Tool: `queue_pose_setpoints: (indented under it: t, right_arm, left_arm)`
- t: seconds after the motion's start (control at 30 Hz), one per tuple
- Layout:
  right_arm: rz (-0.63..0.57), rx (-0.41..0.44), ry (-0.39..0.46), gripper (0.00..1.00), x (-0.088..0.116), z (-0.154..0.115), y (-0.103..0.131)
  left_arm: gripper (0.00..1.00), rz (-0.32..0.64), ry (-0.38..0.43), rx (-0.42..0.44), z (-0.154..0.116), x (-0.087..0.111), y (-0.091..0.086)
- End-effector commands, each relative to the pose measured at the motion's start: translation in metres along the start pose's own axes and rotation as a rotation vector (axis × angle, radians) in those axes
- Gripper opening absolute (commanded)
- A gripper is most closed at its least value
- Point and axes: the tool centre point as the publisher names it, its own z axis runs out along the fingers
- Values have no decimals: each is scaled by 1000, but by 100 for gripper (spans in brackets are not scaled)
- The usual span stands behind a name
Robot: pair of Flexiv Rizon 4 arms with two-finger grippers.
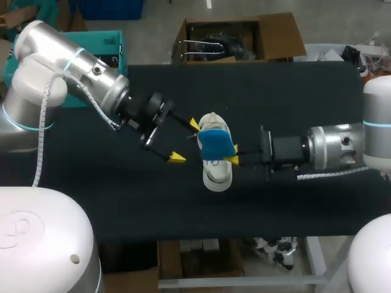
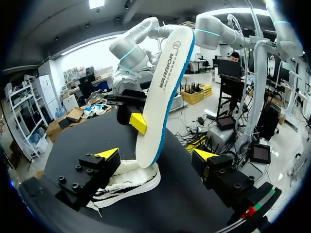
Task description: Open the shoe tongue, take the insole out of the shoe, put the insole back into the shoe, and pack the shoe into the shoebox
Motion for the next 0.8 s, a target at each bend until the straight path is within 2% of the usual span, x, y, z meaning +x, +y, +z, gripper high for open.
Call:
queue_pose_setpoints:
  t: [0.03, 0.07, 0.1, 0.33, 0.57, 0.7, 0.8]
  right_arm:
    - [1, 6, 2, 0, 2, 5, 3]
    - [0, 7, 5, 0, 3, 6, 3]
    - [0, 3, 10, 0, 3, 7, 3]
    - [-44, -45, 52, 0, 3, 10, 10]
    - [-76, 7, 121, 0, 2, 10, 29]
    - [-65, 22, 138, 0, 4, 13, 40]
    - [-58, 27, 147, 0, 7, 16, 45]
  left_arm:
    - [84, 7, -366, -3, 14, -3, -5]
    - [78, 8, -364, -3, 16, -4, -5]
    - [76, 11, -366, -7, 18, -5, -5]
    - [76, 9, -333, -3, 25, -8, 2]
    - [80, 23, -298, -37, 21, -10, 10]
    - [78, 34, -258, -47, 22, -12, 15]
    - [71, 44, -221, -43, 22, -15, 17]
